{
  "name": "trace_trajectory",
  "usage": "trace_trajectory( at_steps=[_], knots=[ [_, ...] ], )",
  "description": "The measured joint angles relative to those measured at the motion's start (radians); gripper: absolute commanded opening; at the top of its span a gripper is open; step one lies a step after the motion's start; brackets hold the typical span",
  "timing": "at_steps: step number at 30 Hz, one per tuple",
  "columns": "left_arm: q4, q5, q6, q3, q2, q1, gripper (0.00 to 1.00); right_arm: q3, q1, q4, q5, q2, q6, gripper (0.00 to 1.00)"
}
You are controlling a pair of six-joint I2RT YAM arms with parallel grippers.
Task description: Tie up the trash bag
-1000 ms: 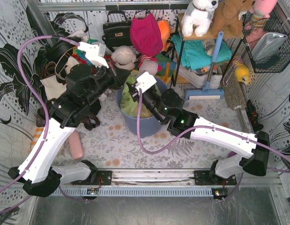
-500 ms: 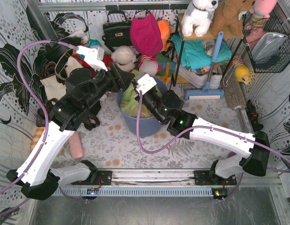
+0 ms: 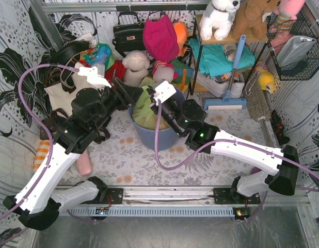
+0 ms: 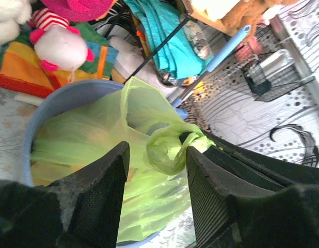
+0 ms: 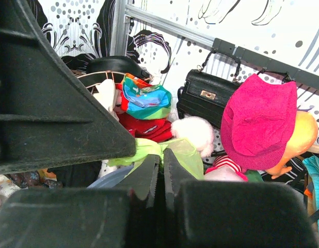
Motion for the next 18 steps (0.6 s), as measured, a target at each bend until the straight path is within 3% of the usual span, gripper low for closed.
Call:
trace_trajectory(
  at_steps=[5, 12, 18],
  knots=[
    [0.086, 0.062, -0.097, -0.049, -0.029, 0.0, 0.55, -0.002, 0.0, 0.004, 0.0, -0.002, 0.0, 0.0],
    [0.218, 0.129, -0.183, -0.109, -0.037, 0.0, 0.7, -0.005, 0.0, 0.011, -0.003, -0.002, 0.004, 0.0],
    [0.31, 0.121, -0.195, -0.124, -0.028, 0.005, 0.68, -0.005, 0.0, 0.011, -0.005, -0.002, 0.011, 0.0]
  ],
)
